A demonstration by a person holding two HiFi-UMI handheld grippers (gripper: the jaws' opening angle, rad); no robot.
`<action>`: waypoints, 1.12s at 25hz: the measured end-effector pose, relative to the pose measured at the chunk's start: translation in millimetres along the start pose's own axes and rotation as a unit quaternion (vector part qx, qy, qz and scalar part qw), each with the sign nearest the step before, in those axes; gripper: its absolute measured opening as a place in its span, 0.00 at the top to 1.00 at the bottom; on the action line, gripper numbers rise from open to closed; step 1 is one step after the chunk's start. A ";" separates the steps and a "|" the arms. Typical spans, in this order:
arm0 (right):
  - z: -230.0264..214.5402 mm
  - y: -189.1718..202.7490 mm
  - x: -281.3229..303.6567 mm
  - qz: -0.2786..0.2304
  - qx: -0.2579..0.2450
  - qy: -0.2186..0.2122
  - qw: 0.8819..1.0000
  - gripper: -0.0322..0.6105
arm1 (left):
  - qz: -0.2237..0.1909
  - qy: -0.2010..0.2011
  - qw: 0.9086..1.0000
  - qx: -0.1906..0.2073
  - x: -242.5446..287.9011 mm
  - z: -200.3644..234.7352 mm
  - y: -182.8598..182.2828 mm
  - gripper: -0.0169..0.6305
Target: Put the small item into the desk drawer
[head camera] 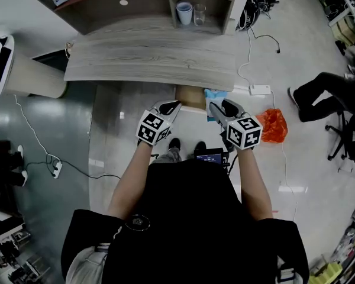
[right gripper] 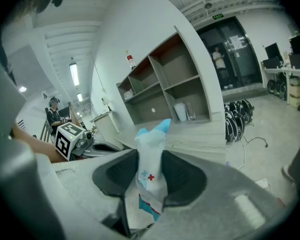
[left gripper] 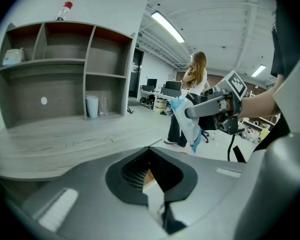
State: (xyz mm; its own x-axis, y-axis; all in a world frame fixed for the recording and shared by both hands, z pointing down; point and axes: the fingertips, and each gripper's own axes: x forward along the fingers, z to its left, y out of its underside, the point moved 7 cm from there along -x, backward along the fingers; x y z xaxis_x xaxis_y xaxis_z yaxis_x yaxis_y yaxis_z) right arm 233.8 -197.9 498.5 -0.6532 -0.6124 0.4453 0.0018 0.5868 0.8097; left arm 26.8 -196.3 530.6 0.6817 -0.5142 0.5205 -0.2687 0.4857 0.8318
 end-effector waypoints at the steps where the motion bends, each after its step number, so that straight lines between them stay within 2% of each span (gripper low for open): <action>1: -2.9 1.2 -0.8 0.001 0.001 -0.003 1.000 0.71 | 0.002 -0.003 1.000 -0.001 1.3 -1.9 0.2 0.99; 7: -19.8 6.6 -1.7 0.013 -0.003 -0.028 1.000 0.71 | 0.008 -0.027 1.000 -0.007 7.9 -9.7 1.0 0.99; 15: -29.7 8.6 28.1 0.057 -0.064 -0.056 0.995 0.71 | 0.002 -0.059 0.998 -0.026 3.1 5.9 11.3 0.99; 28: -32.1 19.4 85.1 0.140 -0.140 -0.072 0.978 0.71 | 0.009 -0.031 0.998 -0.048 23.8 26.3 29.4 0.99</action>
State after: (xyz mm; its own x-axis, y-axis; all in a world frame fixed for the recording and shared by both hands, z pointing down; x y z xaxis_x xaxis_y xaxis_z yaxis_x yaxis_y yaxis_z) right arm 202.5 -255.7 564.4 -0.6973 -0.3564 0.6219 0.3890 0.5405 0.7460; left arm 17.2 -212.9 572.5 0.6322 -0.5464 0.5494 -0.2125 0.5595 0.8011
